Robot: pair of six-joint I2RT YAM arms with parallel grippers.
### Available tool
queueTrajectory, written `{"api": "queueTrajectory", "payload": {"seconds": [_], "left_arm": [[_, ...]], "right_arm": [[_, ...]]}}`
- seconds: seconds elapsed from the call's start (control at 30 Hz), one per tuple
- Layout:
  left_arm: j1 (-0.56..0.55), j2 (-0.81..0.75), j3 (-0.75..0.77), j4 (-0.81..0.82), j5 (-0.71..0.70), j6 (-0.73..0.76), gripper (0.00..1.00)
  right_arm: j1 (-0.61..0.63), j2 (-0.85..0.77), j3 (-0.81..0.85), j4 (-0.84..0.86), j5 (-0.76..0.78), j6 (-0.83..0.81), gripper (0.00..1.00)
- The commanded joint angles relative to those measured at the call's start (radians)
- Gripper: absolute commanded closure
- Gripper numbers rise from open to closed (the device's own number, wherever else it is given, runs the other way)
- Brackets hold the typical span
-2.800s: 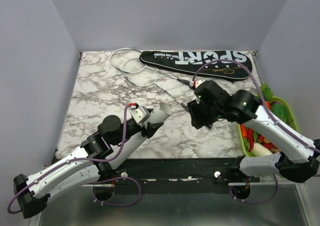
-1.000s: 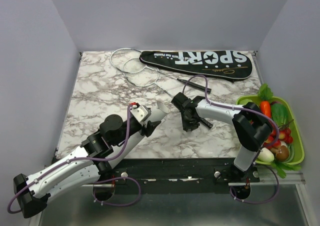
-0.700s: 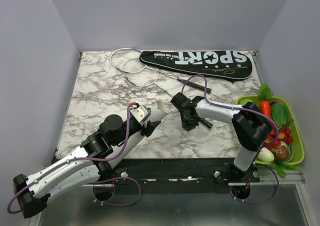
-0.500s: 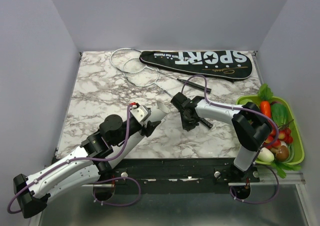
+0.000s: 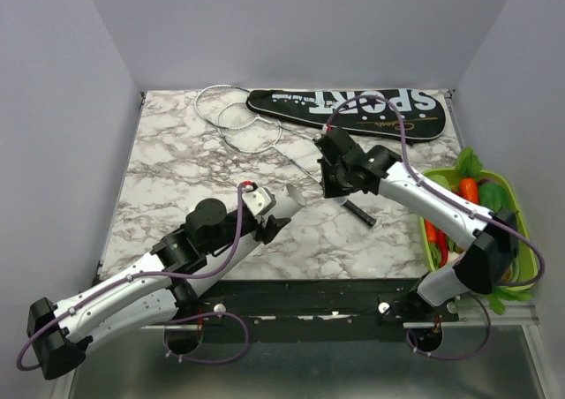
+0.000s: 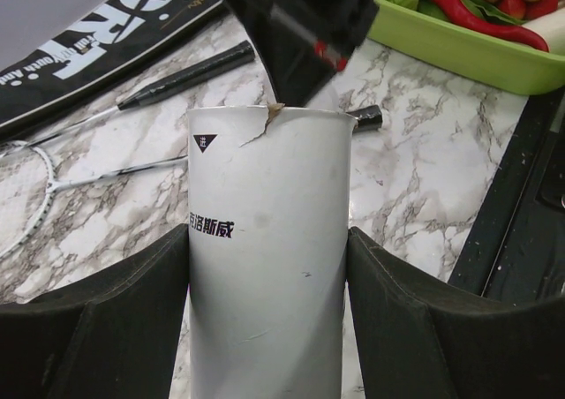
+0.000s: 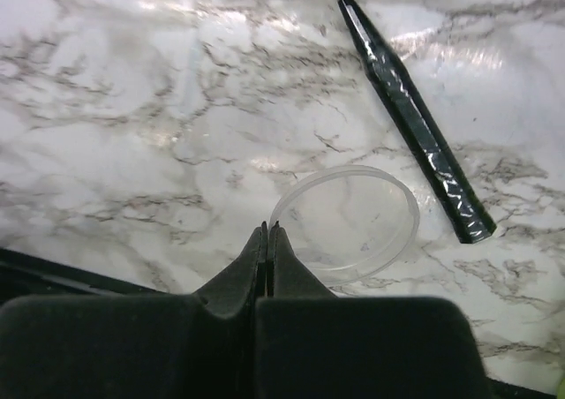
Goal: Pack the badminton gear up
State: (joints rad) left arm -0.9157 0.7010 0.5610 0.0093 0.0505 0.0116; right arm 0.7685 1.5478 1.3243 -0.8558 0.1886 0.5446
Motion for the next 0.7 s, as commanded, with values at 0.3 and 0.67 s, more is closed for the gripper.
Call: {"api": "queueTrajectory", "payload": {"seconds": [0.3, 0.67], "left_arm": [[0.001, 0.163, 0.06, 0.125, 0.233, -0.078, 1.0], [0.001, 0.219, 0.088, 0.245, 0.48, -0.191, 1.0]], "right_arm": [[-0.005, -0.279, 0.265, -0.262, -0.237, -0.278, 0.99], [-0.005, -0.413, 0.225, -0.218, -0.566, -0.337, 0.99]]}}
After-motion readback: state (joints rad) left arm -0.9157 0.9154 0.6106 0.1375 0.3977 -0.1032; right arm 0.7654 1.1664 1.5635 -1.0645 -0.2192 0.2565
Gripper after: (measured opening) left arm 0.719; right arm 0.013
